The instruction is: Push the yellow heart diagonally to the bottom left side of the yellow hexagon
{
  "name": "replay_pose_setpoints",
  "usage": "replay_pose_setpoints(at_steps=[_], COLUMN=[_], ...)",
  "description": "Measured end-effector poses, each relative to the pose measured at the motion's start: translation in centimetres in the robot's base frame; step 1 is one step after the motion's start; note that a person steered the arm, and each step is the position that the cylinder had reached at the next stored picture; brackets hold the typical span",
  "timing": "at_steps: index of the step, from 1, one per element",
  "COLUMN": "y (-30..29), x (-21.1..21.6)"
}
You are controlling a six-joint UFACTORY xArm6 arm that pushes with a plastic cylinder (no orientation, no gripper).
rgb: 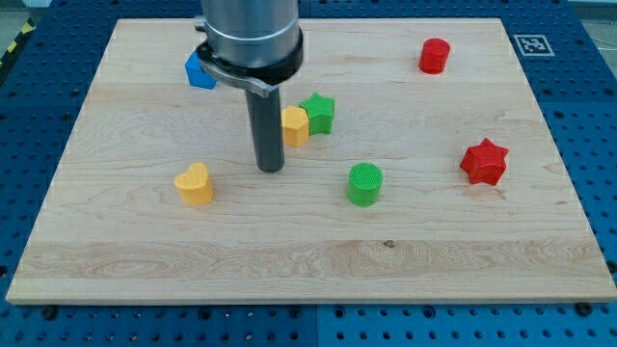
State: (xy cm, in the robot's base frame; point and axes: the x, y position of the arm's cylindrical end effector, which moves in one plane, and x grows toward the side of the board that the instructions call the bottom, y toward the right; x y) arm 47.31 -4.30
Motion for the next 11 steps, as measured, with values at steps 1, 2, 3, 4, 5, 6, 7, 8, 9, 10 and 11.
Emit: replay_pose_setpoints(at_steps=[1,2,3,4,5,6,7,8,9,10,11], y=[2.0,2.0,1.9,-1.8,-7.7,-14.1,-16.5,-13.7,-8.7,-3.9,-4.8], x=[-1.5,-4.1,-3.6,-2.7,-2.7,-2.4,1.5,4.4,1.2,-3.2,-1.5])
